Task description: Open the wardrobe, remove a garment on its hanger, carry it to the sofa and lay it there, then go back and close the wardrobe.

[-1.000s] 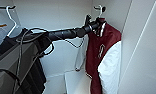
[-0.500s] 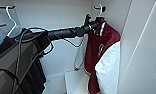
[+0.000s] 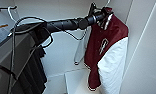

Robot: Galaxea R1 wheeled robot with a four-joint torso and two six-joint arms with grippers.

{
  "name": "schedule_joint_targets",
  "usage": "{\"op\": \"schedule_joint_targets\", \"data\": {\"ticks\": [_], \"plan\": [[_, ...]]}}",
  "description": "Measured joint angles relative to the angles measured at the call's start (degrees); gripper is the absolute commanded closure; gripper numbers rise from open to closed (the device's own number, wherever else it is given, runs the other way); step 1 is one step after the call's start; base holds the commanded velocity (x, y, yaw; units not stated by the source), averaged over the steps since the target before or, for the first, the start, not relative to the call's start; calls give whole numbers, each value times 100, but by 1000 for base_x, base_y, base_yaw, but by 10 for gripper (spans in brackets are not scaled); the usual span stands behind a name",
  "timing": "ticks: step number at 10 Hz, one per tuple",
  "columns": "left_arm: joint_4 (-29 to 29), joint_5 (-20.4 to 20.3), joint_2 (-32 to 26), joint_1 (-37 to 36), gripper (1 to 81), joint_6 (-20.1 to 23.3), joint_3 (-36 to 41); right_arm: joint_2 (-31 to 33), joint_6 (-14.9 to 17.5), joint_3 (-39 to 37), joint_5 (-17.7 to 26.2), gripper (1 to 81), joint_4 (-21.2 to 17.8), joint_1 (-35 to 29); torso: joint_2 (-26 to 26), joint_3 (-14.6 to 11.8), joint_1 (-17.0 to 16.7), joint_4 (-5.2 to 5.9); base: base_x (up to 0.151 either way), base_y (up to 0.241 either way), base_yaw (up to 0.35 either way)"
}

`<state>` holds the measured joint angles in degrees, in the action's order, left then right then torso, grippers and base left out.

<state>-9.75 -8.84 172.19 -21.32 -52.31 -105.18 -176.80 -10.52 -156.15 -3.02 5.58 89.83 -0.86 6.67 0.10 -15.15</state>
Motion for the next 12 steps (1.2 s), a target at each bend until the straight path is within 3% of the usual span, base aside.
{"op": "schedule_joint_targets", "data": {"ticks": [2,5,7,12], "plan": [[48,265,-83,35,811,-6,-17,1,0,0,-4,10,0,13,2,0,2,348,0,0,0],[63,479,-99,74,811,-6,-39,1,0,0,-6,10,0,-20,2,0,2,964,0,0,0],[94,546,-160,84,811,-11,6,23,0,-5,-4,10,0,-20,2,2,2,1250,0,0,0],[185,628,-199,346,811,61,837,28,0,-9,-44,10,0,-30,2,2,2,1268,0,0,0]]}}
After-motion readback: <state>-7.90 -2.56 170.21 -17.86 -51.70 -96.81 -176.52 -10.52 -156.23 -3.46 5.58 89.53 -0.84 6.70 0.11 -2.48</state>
